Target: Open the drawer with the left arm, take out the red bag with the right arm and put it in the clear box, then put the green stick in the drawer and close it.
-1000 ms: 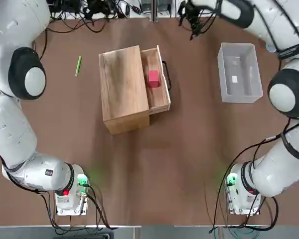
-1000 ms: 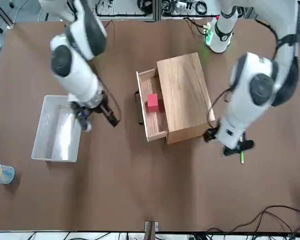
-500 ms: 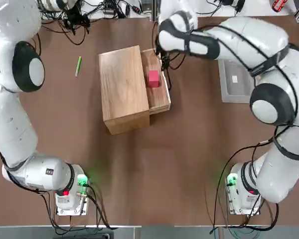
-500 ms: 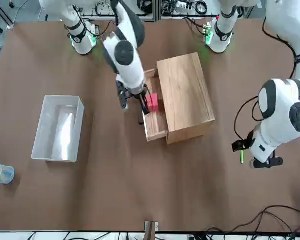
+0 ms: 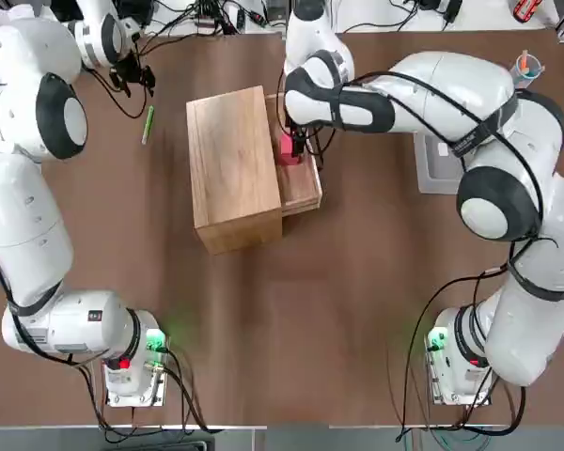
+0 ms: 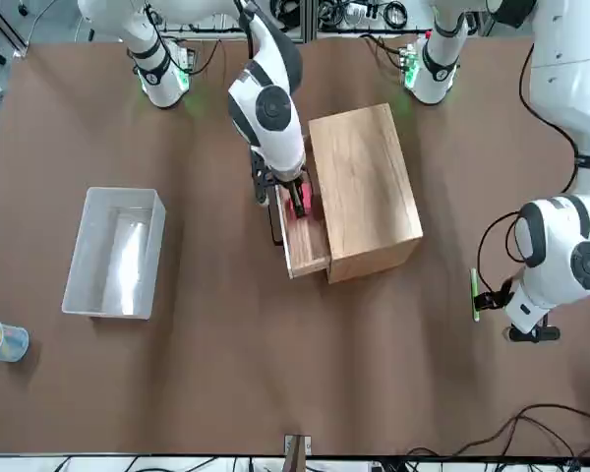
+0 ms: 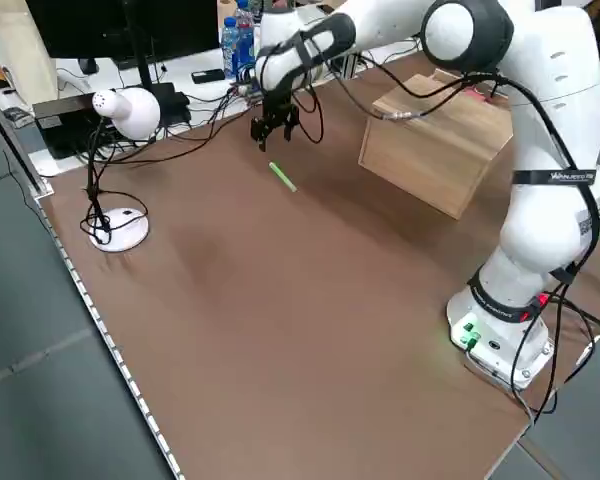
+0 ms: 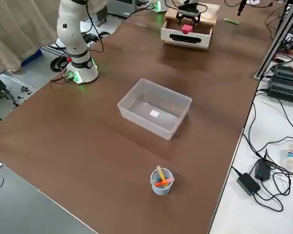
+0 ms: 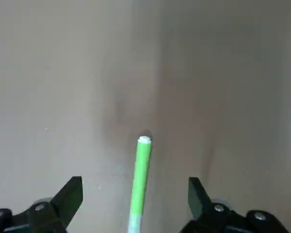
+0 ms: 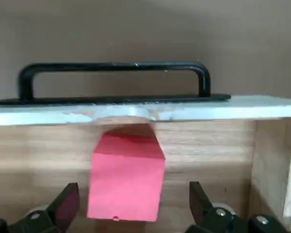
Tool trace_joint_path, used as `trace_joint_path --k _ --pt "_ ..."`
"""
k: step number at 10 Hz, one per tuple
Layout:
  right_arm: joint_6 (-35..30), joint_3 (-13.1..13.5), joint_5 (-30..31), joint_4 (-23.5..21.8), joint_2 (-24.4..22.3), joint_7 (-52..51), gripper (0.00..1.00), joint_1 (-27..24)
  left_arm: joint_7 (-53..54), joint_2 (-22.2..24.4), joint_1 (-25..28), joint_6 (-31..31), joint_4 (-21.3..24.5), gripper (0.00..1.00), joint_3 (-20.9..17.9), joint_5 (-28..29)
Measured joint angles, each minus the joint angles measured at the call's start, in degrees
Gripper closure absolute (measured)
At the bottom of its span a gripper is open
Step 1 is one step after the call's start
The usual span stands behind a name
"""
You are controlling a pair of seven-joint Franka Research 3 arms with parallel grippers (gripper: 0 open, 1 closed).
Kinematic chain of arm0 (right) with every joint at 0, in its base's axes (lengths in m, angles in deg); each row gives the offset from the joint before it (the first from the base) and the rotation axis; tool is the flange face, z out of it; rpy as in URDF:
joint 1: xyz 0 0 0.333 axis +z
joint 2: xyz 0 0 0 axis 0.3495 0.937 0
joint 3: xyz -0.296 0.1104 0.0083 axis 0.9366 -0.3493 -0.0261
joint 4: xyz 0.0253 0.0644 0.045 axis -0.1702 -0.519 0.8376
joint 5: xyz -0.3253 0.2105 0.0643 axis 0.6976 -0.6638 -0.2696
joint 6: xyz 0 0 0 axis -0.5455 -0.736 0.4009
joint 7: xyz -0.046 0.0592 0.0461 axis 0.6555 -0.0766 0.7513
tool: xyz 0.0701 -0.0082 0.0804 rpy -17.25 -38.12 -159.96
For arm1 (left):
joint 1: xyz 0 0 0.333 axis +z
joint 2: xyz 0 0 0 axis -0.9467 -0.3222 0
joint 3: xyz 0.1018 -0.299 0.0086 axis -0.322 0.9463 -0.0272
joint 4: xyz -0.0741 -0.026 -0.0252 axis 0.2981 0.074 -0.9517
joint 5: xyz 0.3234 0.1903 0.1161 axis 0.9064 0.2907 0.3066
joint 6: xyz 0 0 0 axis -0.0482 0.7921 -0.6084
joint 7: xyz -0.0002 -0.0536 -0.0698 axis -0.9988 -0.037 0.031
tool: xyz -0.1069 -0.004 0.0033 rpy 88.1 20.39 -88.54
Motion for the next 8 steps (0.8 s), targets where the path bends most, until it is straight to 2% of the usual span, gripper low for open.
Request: trace_joint_path --k 3,7,8 --pt "4.0 0.0 0.0 0.0 1.9 4.9 0.00 1.9 0.0 -0.2 -0.1 -4.0 5.8 0.05 0.1 0.0" --pt "4.6 0.1 0.0 0.0 3.8 5.8 0.00 2.6 0.0 -1.3 0.1 -4.4 6.6 0.15 -0.6 0.0" --pt "4.6 0.1 0.0 0.0 3.8 5.8 0.03 2.6 0.0 -1.9 0.2 -4.8 6.6 0.15 -0.8 0.0"
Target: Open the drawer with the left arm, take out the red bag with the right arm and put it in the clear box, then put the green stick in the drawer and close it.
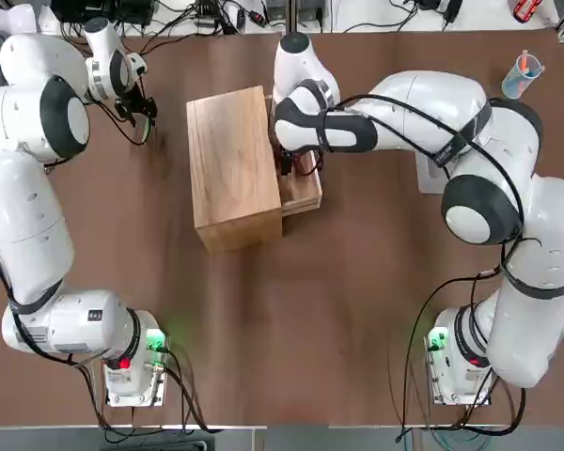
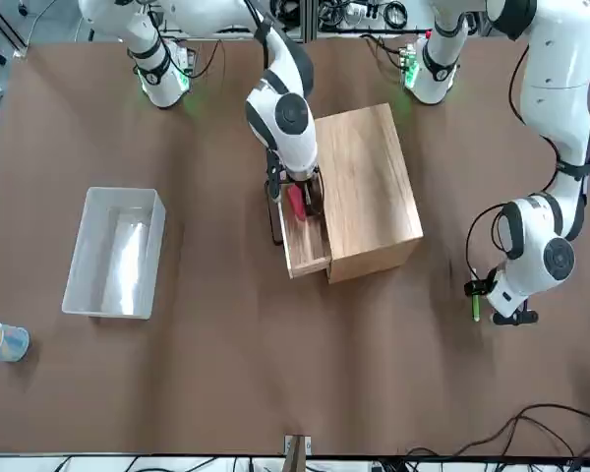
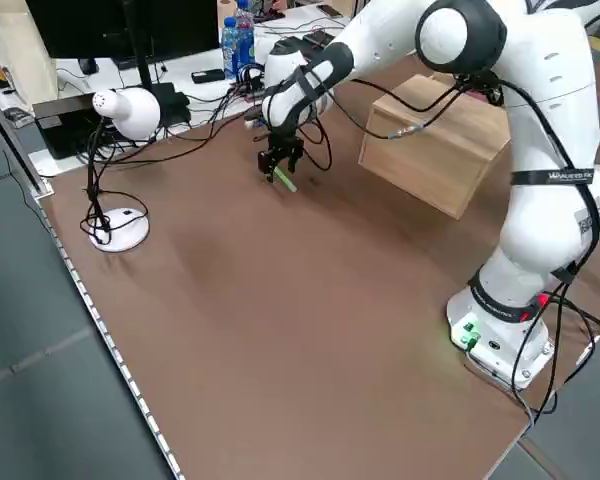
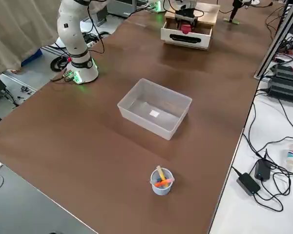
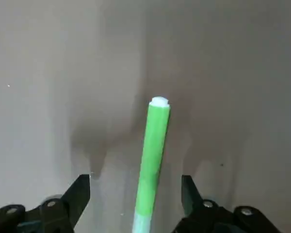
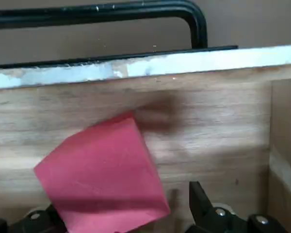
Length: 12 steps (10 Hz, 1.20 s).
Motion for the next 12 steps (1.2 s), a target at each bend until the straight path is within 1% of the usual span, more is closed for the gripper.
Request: trace_joint_path --k 1,2,3,4,5,6,8,9,10,11,12 --pt "0.0 0.2 0.0 0.0 0.0 0.0 0.04 0.0 0.0 -0.5 0.4 -0.3 0.0 0.21 0.0 0.0" --pt "0.1 0.6 0.0 0.1 0.0 0.0 0.13 -0.1 0.0 -0.6 0.7 -0.5 0.0 0.25 0.0 -0.2" --pt "0.1 0.8 0.1 0.3 0.0 -0.3 0.29 -0.2 0.0 -0.4 0.7 -0.5 -0.1 0.42 0.2 -0.3" --pt "0.1 1.0 0.3 0.7 -0.1 -1.4 0.38 -0.6 0.0 -0.3 0.6 -0.5 -0.2 0.56 0.2 -0.3" --pt "-0.3 1.1 0.3 1.0 -0.3 -2.8 0.38 -1.0 0.0 -0.1 0.6 -0.5 -0.2 0.73 0.3 -0.4" --pt "-1.4 1.2 0.3 1.4 -0.8 -3.8 0.38 -1.2 0.0 -0.1 0.6 -0.5 -0.2 0.82 0.3 -0.4" --pt "-5.7 1.2 0.4 2.3 -3.6 -7.3 0.38 -1.6 0.0 0.0 0.8 -0.5 -0.3 0.82 0.0 -0.4" --pt "-9.5 1.3 0.4 2.8 -6.2 -9.6 0.38 -2.7 0.0 0.6 1.0 -0.5 -0.5 0.82 -0.2 -0.4" --pt "-13.5 1.3 0.4 3.1 -9.5 -13.7 0.38 -4.7 0.0 2.1 1.0 0.1 -0.8 0.82 -0.2 -0.4" --pt "-18.0 1.4 0.5 3.2 -12.6 -20.3 0.38 -7.2 0.0 4.5 1.0 1.8 -1.0 0.82 0.0 -0.4" --pt "-21.9 1.5 0.5 3.0 -14.6 -28.3 0.42 -10.6 -0.1 7.5 0.8 4.7 -1.3 0.82 0.1 -0.4"
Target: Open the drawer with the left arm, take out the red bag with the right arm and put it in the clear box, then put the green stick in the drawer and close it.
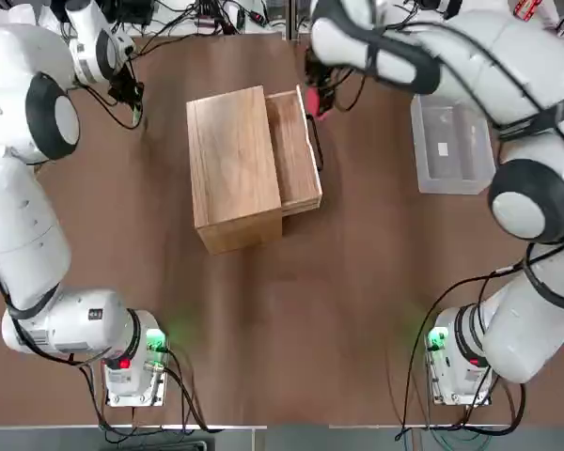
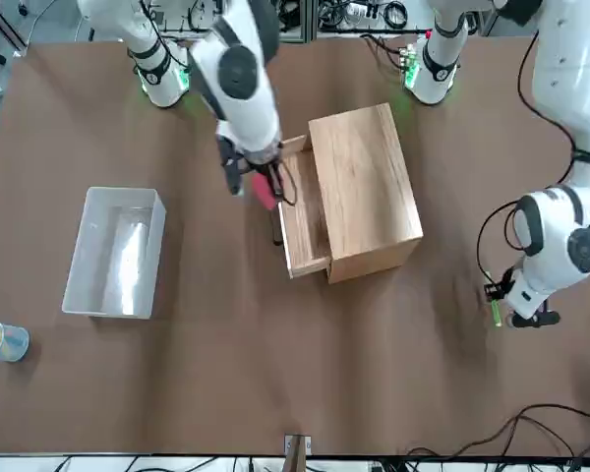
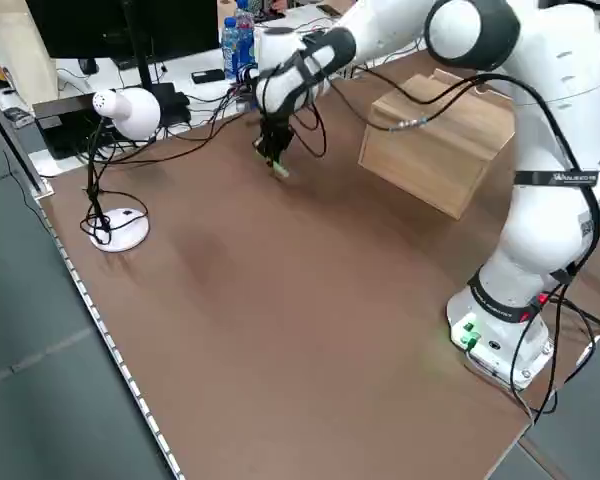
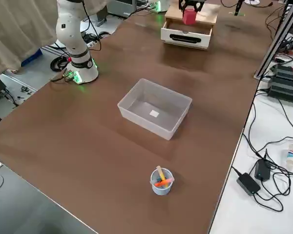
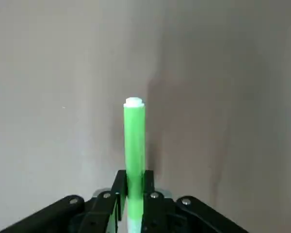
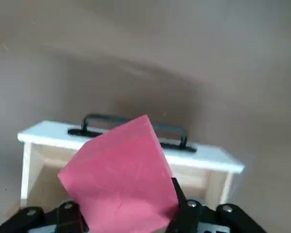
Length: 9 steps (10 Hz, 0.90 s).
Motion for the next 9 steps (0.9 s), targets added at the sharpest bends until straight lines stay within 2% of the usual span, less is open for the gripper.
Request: trace_joint_path --k 2,3,6,8,9 --pt "-2.7 0.3 0.1 -1.7 -0.5 -17.5 0.44 -9.0 -0.3 6.7 -0.3 7.2 -0.2 0.82 1.4 0.0" --pt "-2.7 0.4 0.1 -3.4 -0.2 -26.5 0.45 -13.7 -0.4 9.7 -0.3 10.1 -0.2 0.82 3.3 0.0" --pt "-1.4 0.5 0.3 -5.3 0.8 -53.9 0.45 -26.8 -7.4 14.8 -0.7 14.7 -0.3 0.82 12.2 0.0" --pt "-0.5 0.5 1.4 -6.1 1.5 -69.0 0.45 -33.5 -17.6 15.8 -1.0 16.7 -2.1 0.82 19.1 0.0" --pt "1.9 0.5 3.0 -7.3 2.4 -75.8 0.45 -36.2 -23.4 15.9 -1.1 16.8 -3.6 0.82 22.8 0.0"
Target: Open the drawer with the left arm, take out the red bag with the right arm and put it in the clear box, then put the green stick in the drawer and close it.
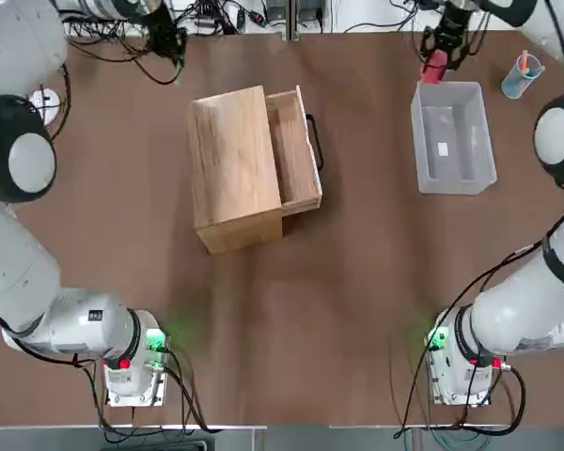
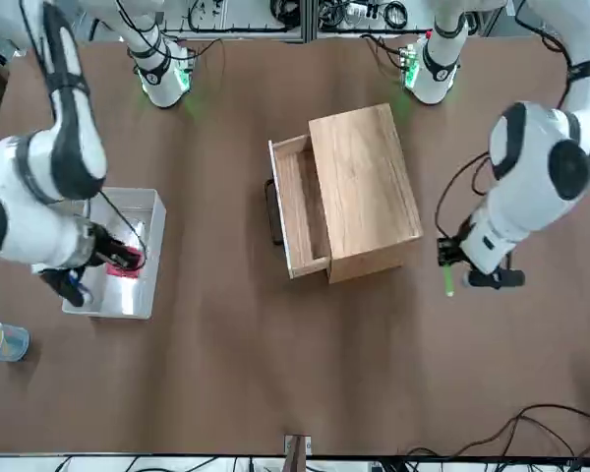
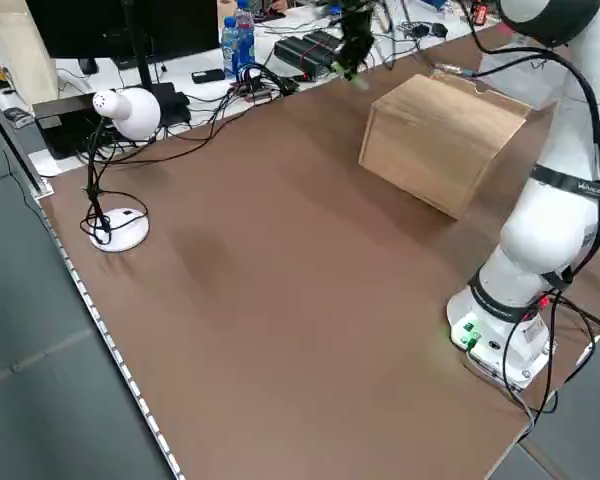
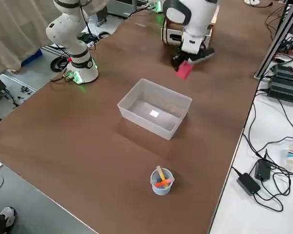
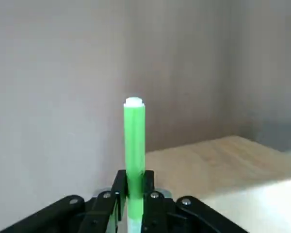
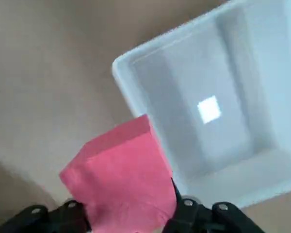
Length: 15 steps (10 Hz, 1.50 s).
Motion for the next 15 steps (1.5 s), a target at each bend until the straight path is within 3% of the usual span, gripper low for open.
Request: trace_joint_path --k 3,5,8,10,13,15 --pt "10.9 0.0 1.7 -8.0 1.7 -17.5 0.45 -7.1 -17.6 0.0 -3.2 0.4 -2.6 0.82 9.2 0.2" --pt "13.1 -0.1 1.7 -11.4 1.7 -20.3 0.44 -8.8 -27.3 -2.0 -10.5 0.4 -4.4 0.82 9.8 0.7" --pt "13.5 -0.6 1.8 -12.3 1.6 -20.3 0.04 -8.8 -39.3 -10.0 -21.0 0.4 -9.6 0.82 9.7 6.9" --pt "13.7 -0.8 1.8 -12.2 1.3 -20.3 0.00 -8.7 -43.5 -13.8 -25.2 0.3 -10.8 0.82 9.6 9.8" --pt "13.8 -1.6 1.7 -11.2 0.5 -18.4 0.00 -7.7 -43.6 -15.7 -25.5 0.3 -11.0 0.82 9.5 11.2" --pt "10.6 -2.1 1.6 -9.8 -2.4 -6.6 0.00 -1.3 -44.3 -16.7 -26.5 0.3 -11.1 0.81 9.5 12.2"
